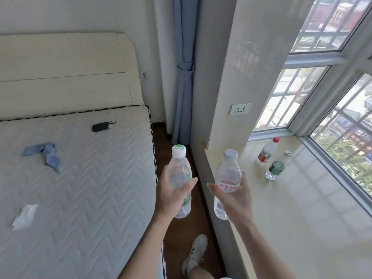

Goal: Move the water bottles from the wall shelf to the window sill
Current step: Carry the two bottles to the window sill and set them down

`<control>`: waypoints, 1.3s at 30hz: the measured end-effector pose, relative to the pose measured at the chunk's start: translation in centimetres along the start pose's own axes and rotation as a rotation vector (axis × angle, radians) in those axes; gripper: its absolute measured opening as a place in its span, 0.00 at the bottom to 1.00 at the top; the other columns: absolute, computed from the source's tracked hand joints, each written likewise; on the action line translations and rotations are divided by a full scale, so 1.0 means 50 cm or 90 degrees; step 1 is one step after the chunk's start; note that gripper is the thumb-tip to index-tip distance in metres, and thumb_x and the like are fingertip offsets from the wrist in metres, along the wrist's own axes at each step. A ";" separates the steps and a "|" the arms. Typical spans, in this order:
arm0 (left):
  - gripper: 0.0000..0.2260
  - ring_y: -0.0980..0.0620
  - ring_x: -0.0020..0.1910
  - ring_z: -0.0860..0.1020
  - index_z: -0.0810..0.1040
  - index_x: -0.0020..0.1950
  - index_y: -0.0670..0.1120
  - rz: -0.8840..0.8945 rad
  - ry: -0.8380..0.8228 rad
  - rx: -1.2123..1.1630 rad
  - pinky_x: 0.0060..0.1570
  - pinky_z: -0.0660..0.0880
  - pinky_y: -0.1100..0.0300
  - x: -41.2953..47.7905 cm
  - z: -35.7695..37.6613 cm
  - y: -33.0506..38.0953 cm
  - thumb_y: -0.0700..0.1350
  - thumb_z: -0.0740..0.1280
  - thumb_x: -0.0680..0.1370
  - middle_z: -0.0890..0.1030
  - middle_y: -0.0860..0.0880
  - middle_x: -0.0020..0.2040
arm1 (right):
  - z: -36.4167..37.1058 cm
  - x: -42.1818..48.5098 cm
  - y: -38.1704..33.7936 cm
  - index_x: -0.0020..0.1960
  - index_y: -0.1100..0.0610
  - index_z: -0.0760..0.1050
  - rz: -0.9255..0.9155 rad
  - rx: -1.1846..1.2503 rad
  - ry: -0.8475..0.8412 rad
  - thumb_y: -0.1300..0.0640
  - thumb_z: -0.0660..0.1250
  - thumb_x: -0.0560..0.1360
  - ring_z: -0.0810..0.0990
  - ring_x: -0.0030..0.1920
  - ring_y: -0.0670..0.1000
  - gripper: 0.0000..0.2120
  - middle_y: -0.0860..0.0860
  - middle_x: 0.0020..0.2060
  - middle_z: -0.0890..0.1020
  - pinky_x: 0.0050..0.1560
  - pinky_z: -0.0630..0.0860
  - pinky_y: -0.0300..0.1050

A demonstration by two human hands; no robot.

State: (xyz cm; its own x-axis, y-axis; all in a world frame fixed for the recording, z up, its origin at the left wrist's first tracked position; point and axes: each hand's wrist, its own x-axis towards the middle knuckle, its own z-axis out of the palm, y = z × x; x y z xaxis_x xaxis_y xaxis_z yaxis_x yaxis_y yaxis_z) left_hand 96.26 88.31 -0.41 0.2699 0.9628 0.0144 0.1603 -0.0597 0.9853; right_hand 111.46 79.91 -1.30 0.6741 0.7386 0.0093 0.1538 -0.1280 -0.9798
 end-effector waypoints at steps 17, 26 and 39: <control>0.27 0.68 0.56 0.77 0.74 0.58 0.59 0.056 -0.218 0.027 0.49 0.73 0.73 0.499 0.346 0.061 0.58 0.80 0.63 0.79 0.63 0.53 | -0.094 0.514 0.021 0.50 0.45 0.71 0.023 0.022 0.182 0.52 0.83 0.61 0.81 0.43 0.43 0.25 0.41 0.41 0.81 0.44 0.78 0.42; 0.23 0.62 0.54 0.80 0.75 0.56 0.57 0.069 -0.494 0.035 0.53 0.77 0.64 0.541 0.604 0.056 0.46 0.81 0.67 0.81 0.61 0.53 | -0.252 0.516 0.092 0.53 0.48 0.72 0.135 0.033 0.461 0.53 0.84 0.58 0.82 0.45 0.42 0.29 0.39 0.43 0.82 0.45 0.76 0.40; 0.24 0.60 0.52 0.81 0.75 0.59 0.48 0.060 -0.883 0.072 0.51 0.76 0.62 0.447 0.858 0.008 0.46 0.80 0.68 0.79 0.60 0.51 | -0.343 0.408 0.192 0.49 0.51 0.71 0.289 0.029 0.802 0.55 0.85 0.58 0.80 0.39 0.43 0.28 0.40 0.39 0.80 0.38 0.75 0.35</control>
State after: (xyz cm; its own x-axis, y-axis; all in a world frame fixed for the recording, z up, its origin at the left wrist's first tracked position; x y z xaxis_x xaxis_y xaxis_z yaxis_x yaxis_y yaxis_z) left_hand 143.11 98.50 -7.03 0.9824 -0.0860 -0.1656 0.1465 -0.1942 0.9700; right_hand 139.07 82.40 -7.10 0.8644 -0.4753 -0.1643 -0.2674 -0.1577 -0.9506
